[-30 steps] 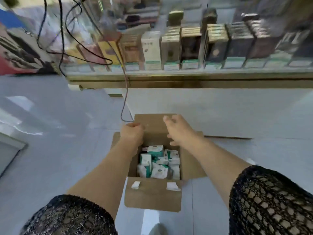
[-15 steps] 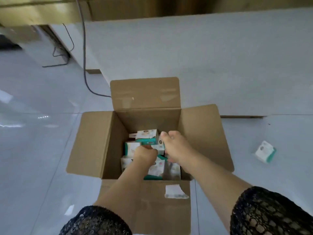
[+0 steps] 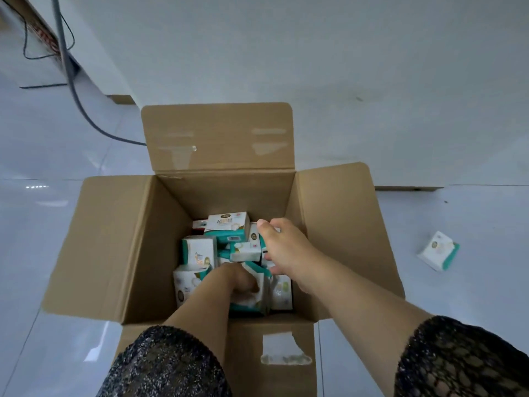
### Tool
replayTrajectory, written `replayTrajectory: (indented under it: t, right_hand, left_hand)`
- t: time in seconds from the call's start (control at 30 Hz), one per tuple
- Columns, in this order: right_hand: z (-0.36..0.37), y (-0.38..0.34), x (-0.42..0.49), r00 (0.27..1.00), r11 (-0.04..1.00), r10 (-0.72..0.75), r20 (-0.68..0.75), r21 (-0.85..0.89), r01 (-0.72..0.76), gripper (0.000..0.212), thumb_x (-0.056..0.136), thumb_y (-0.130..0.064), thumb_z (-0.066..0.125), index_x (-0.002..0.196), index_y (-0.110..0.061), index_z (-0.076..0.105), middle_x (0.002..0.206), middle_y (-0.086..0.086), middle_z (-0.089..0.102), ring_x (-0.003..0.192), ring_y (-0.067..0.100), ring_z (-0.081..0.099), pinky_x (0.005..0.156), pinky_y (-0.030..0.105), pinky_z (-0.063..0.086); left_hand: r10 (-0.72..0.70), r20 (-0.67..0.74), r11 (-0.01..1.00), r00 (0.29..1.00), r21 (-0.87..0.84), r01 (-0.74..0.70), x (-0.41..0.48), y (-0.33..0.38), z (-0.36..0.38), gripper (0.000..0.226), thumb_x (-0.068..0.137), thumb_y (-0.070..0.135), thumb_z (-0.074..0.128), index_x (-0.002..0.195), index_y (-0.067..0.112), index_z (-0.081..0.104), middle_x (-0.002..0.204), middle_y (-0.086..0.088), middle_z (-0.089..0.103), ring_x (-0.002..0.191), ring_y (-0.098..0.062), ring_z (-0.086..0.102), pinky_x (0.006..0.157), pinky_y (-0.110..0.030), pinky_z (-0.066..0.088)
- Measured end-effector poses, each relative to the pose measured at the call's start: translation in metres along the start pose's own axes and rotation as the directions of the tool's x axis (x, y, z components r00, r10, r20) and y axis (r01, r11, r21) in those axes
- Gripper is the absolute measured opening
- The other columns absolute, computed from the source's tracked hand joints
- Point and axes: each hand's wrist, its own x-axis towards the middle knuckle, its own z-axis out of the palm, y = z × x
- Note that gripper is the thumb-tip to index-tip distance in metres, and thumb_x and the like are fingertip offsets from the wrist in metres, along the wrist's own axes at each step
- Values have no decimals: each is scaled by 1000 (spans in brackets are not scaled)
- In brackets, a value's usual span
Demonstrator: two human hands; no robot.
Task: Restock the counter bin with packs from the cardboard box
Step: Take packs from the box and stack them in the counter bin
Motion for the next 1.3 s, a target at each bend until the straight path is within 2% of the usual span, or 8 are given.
replayTrajectory:
  t: [0.17, 0.3, 0.43, 0.53, 0.7, 0.8, 1.07, 1.3]
  right_hand:
    - [-2, -5, 0, 1000, 1000, 6, 4, -10, -6, 48, 97, -50, 36, 136, -23, 37, 116, 0, 49, 111, 22, 57, 97, 43, 49]
    - [-2, -9, -3, 1000, 999, 10, 9, -39, -10, 53, 97, -51, 36, 142, -23, 32, 131, 3, 49, 115, 22, 54, 99, 43, 47]
    - [-6, -21, -12, 1000, 999, 10, 5, -37, -10, 55, 96, -52, 36, 143, -23, 30, 135, 4, 47, 113, 22, 55, 96, 43, 49]
    - [-9, -40, -31, 1000, 999, -20, -17, -36, 19, 61, 91, -57, 35, 142, -23, 33, 134, 4, 49, 113, 23, 56, 96, 45, 49]
    - [-18, -90, -80, 996, 996, -80, -31, -47, 78, 60, 91, -58, 34, 141, -24, 34, 136, 4, 48, 119, 27, 53, 100, 49, 45]
    - [-30, -135, -118, 988, 986, -150, -24, -76, 148, 60, 92, -57, 34, 143, -25, 32, 142, 2, 43, 123, 26, 51, 102, 48, 43]
    - [-83, -291, -243, 897, 897, -434, -88, -131, 421, 61, 94, -53, 42, 145, -24, 28, 144, 4, 40, 119, 25, 48, 103, 42, 43]
    - [-144, -397, -370, 722, 721, -691, -35, -101, 685, 84, 82, -41, 71, 149, -23, 23, 148, 1, 35, 132, 18, 38, 98, 25, 34]
  left_hand:
    - [-47, 15, 996, 999, -69, 48, 8, -3, 1, 85, 73, 41, 79, 141, 12, 38, 138, -9, 48, 122, -27, 48, 105, -42, 41]
    - [-6, 84, 988, 996, -155, 19, 1, 0, 5, 73, 74, 34, 79, 133, 9, 44, 125, -11, 58, 110, -25, 57, 99, -39, 46]
    - [36, -18, 936, 999, -350, -40, -13, -4, -1, 60, 73, 31, 81, 120, 6, 53, 116, -14, 62, 103, -27, 60, 81, -35, 50]
    - [52, -119, 766, 991, -633, -116, -38, -12, -26, 34, 78, 14, 77, 103, 8, 54, 105, -14, 65, 94, -29, 64, 70, -37, 50]
    - [78, -397, 461, 914, -799, -386, -110, -31, -89, 37, 75, 4, 78, 102, 9, 54, 98, -12, 67, 80, -24, 68, 64, -38, 58]
    - [174, -465, 344, 868, -797, -496, -168, -37, -122, 28, 80, 2, 73, 103, 11, 62, 92, -8, 71, 67, -16, 69, 50, -27, 53]
    - [460, -526, 230, 715, -707, -669, -341, -23, -213, 55, 71, 6, 77, 122, 16, 59, 113, -12, 69, 96, -26, 66, 74, -34, 52]
    - [678, -492, 123, 546, -656, -745, -518, 7, -263, 58, 69, -3, 73, 123, 12, 58, 120, -18, 65, 106, -35, 63, 76, -41, 57]
